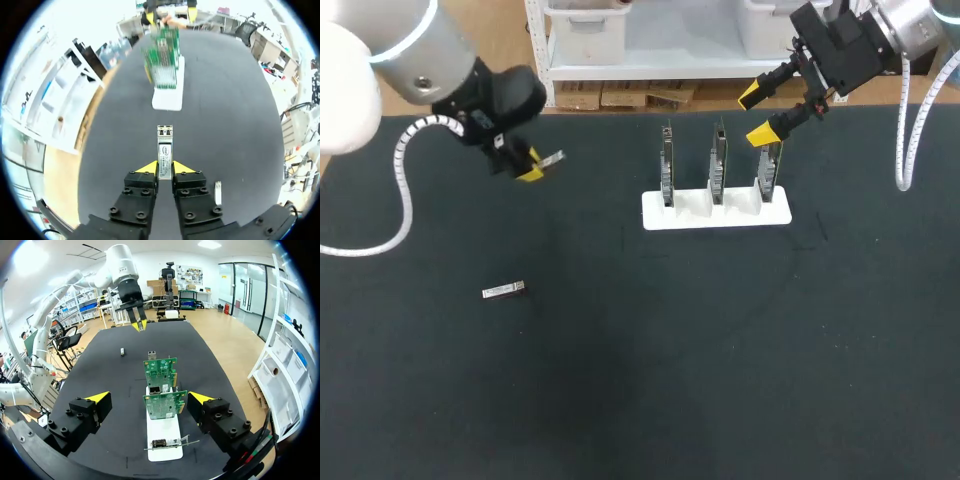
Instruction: Pick up the optical module with the left hand, and insert it into the network port with the right hand.
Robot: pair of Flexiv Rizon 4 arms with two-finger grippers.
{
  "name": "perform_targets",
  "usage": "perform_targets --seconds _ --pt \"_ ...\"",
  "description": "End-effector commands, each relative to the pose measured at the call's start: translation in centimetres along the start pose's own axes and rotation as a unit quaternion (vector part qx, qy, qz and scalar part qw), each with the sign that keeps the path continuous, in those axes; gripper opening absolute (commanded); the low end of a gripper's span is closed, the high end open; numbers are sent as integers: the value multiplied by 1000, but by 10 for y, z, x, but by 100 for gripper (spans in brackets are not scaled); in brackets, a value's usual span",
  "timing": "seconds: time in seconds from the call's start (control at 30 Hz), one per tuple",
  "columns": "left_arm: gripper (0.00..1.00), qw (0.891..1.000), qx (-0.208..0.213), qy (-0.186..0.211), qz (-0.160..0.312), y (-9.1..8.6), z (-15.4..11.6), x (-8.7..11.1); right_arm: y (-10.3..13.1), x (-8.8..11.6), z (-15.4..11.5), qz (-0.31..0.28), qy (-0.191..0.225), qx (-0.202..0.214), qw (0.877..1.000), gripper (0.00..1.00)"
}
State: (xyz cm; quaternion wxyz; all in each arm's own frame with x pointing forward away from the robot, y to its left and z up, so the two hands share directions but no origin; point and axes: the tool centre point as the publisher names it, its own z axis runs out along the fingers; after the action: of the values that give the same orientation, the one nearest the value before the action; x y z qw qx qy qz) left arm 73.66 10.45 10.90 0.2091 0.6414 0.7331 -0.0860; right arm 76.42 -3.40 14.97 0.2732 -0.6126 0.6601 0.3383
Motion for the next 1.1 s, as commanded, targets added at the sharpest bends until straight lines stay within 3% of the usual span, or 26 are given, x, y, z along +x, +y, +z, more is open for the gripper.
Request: perform_targets --seconds 0.03,0.2,0.4,0.9,0.97,1.1 --pt "0 997 -4 -65 31 7 -5 -16 1 0 0 0 0 2 1000 100" --pt "0 995 -13 -81 55 18 -20 -35 1 0 0 0 0 2 1000 100" --pt "0 994 -21 -98 48 33 -36 -52 1 0 0 0 0 2 1000 100" --pt "0 995 -25 -93 38 30 -38 -51 1 0 0 0 0 2 1000 100" --pt "0 990 -44 -125 47 30 -40 -56 1 0 0 0 0 2 1000 100" --pt "0 980 -52 -178 71 39 -34 -87 1 0 0 0 0 2 1000 100"
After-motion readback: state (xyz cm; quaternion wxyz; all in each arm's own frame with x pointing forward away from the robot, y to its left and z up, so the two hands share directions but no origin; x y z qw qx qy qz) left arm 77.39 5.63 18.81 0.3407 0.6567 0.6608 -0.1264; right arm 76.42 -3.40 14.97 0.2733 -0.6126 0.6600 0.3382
